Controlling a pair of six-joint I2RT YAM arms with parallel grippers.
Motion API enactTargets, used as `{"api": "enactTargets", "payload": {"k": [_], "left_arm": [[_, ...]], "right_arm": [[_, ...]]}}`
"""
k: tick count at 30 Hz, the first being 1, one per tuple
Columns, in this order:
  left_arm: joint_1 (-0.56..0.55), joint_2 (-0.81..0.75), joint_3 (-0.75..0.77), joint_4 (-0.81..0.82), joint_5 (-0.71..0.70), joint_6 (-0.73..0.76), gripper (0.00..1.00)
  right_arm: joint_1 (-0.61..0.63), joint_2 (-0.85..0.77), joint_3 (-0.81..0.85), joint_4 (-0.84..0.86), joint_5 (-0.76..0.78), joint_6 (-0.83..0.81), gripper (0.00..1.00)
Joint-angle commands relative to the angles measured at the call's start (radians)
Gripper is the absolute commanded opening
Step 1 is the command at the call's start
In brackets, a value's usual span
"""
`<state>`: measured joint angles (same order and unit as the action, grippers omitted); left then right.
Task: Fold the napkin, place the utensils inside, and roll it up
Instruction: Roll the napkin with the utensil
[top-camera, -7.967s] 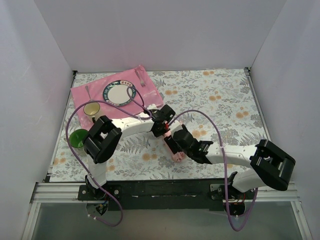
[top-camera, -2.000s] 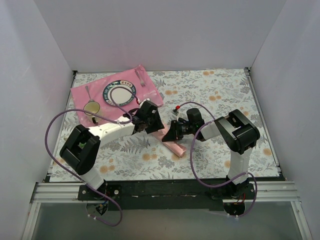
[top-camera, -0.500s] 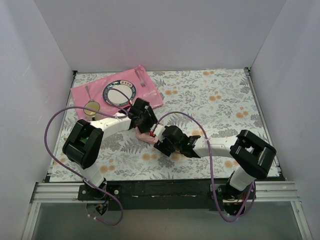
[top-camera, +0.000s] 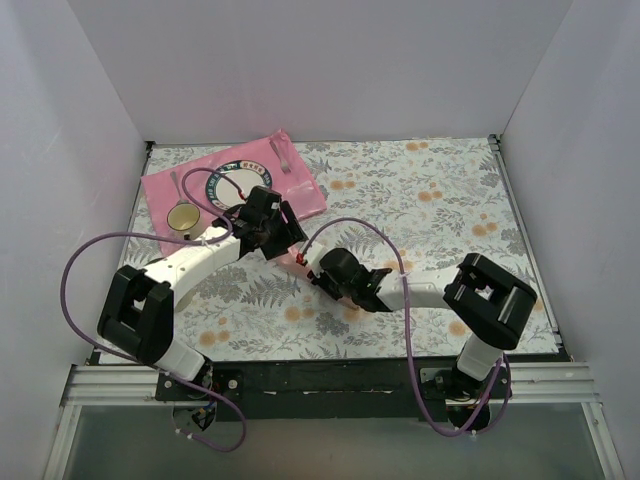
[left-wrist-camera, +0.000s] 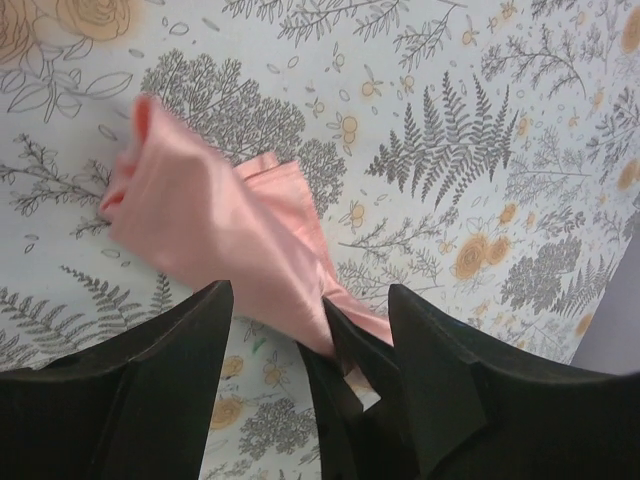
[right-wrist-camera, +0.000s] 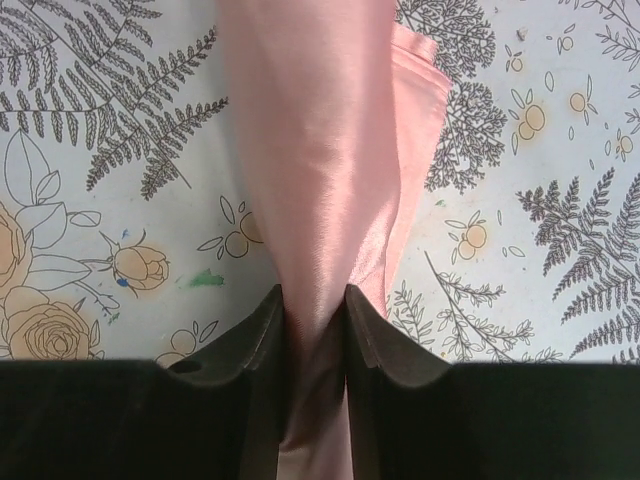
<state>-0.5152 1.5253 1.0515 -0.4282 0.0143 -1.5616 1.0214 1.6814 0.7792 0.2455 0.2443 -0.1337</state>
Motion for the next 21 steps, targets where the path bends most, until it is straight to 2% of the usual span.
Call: {"api": "enactTargets", "payload": {"k": [1, 5, 16, 21], "left_arm": [[-0.003, -0.088, -0.057, -0.063, 0.036, 0.000, 0.64], [-0.003, -0.102, -0.107, -0.061, 0.081, -0.080, 0.64], [-0.017, 0.042, -0.113, 0.052, 0.110, -0.104, 0.65], [-0.049, 0.114, -0.082, 0.072, 0.067, -0.104, 0.65]], "right_arm": [[-0.024, 0.024, 0.025, -0.041, -0.048, 0.097, 0.29], [-0.066, 0.018, 0.029, -0.052, -0.134, 0.166, 0.29], [-0.227, 0.035, -0.040, 0.078, -0.537, 0.362, 0.27], [-0.319, 0.081, -0.096, 0.237, -0.767, 0.512, 0.26]]}}
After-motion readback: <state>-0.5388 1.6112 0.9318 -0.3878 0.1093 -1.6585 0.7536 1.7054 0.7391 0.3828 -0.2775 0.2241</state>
